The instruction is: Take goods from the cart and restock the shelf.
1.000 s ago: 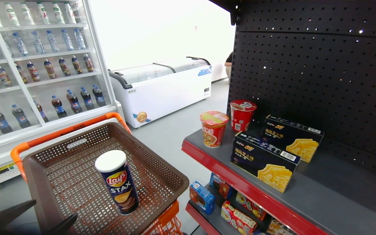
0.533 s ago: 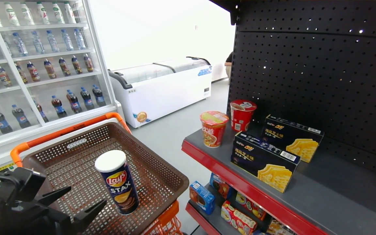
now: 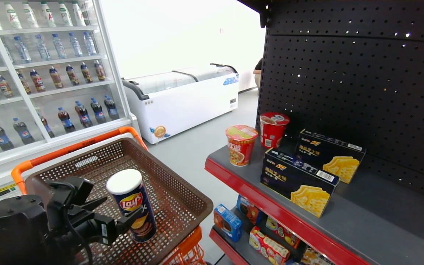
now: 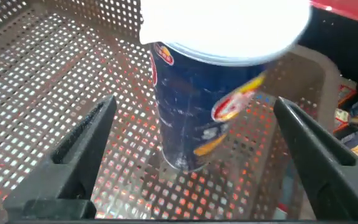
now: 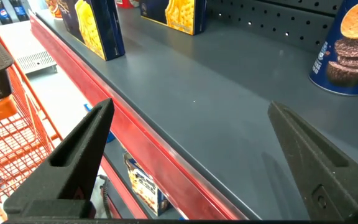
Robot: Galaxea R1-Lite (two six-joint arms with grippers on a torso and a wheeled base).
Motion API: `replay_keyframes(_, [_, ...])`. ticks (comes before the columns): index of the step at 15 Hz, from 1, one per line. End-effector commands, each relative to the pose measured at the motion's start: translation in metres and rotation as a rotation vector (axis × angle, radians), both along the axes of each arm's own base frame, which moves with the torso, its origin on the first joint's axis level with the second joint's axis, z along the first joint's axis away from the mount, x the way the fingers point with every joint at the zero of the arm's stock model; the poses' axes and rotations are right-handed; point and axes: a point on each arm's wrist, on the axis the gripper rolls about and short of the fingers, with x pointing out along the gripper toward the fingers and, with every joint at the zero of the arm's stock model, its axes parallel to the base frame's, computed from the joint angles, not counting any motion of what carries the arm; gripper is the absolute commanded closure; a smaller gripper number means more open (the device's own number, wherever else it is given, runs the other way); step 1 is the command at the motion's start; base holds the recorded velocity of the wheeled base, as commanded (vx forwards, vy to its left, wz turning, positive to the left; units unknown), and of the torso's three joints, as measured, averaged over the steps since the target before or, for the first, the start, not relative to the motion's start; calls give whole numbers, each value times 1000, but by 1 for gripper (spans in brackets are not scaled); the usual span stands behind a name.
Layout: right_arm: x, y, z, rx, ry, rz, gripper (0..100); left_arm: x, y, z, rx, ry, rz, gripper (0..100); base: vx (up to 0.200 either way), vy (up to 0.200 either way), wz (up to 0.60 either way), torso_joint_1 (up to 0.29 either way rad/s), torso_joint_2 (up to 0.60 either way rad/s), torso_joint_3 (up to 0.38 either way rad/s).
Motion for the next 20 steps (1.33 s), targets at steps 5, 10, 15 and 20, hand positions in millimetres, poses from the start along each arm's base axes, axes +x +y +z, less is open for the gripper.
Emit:
replay_keyframes(5, [0, 0, 0, 0, 0, 1, 0, 30, -8, -30, 9, 71, -17, 0, 0, 0, 0, 0, 0, 0])
replay_keyframes(10, [0, 0, 0, 0, 0, 1, 0, 56, -20, -31, -5, -24, -47, 0, 0, 0, 0, 0, 0, 0])
replay_keyframes(15, [0, 0, 0, 0, 1, 1, 0, 58, -29, -35, -5, -16, -77, 0, 0, 0, 0, 0, 0, 0])
replay_keyframes(20, [0, 0, 0, 0, 0, 1, 0, 54, -28, -27, -12, -25, -76, 100, 0, 0, 0, 0, 0, 0])
